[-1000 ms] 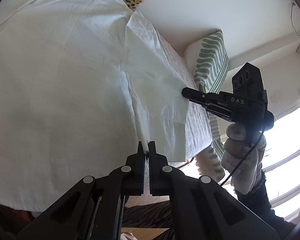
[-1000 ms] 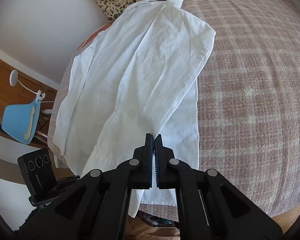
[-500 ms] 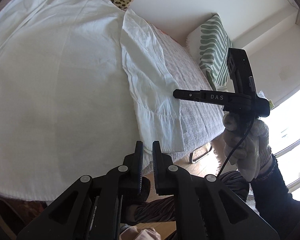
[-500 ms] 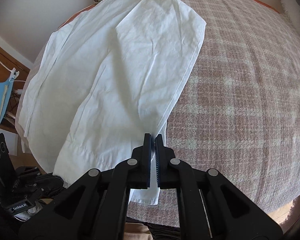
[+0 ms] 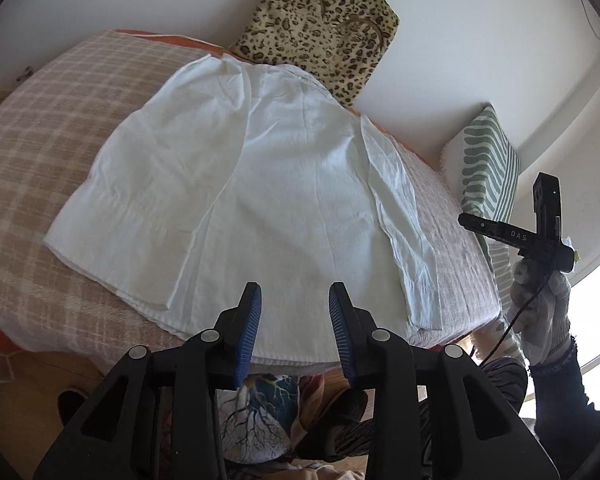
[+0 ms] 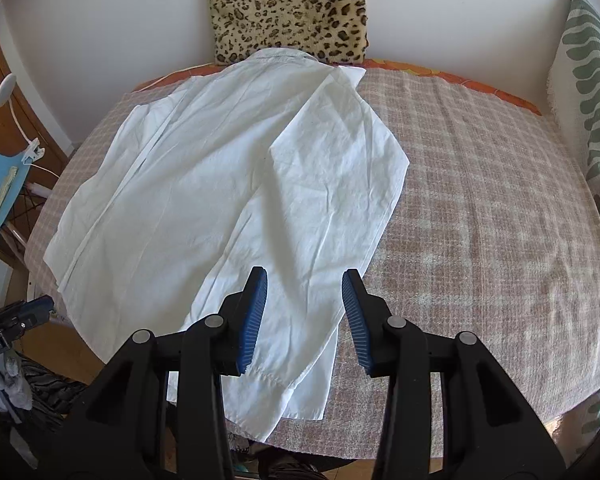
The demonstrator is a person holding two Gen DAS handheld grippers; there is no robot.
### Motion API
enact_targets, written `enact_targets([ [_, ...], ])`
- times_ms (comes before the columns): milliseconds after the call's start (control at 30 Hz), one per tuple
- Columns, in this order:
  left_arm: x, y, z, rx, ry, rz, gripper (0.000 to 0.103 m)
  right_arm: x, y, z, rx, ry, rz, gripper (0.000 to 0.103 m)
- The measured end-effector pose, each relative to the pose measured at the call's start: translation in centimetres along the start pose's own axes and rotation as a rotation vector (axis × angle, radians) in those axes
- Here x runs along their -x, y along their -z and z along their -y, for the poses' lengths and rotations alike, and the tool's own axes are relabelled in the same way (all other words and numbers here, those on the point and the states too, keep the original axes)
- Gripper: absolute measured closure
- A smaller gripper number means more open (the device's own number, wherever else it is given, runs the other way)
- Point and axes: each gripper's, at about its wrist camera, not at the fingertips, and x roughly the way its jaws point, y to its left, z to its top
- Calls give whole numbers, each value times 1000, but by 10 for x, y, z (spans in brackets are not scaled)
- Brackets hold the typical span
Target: Fold small clothes
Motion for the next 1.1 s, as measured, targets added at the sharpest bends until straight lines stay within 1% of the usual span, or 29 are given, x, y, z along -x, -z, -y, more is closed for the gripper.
enact_targets([
  [133,21,-7,-34,54,-82,78,67,-3,-11,-18,2,-43,28,62],
  [167,27,-9,-42,70,-99,98,60,-3,-13,-22,4,-52,33,62],
  [200,32,-11,-52,90,-114,122,55,-5,-15,-26,5,-61,38,62],
  [267,38,-15,-67,120,-139,153,54,-8,-20,-35,7,-89,42,62],
  [367,36,-20,-89,150,-163,158,54,-17,-30,-48,3,-137,42,61],
  [500,23,-20,-112,193,-176,125,54,-29,-48,-73,11,-203,34,61],
  [600,15,-21,-122,204,-165,110,54,-38,-62,-97,34,-233,22,61],
  [800,0,-23,-135,230,-99,75,54,-60,-95,-150,84,-290,-11,61],
  [900,-9,-23,-139,253,-82,45,54,-75,-112,-175,107,-313,-28,61],
  [1000,-11,-24,-136,222,-80,58,55,-92,-129,-199,125,-327,-53,61],
  [1067,-13,-24,-136,221,-65,69,57,-105,-140,-213,126,-328,-69,61],
  [1100,-14,-24,-137,221,-59,73,61,-112,-146,-220,128,-328,-77,61],
])
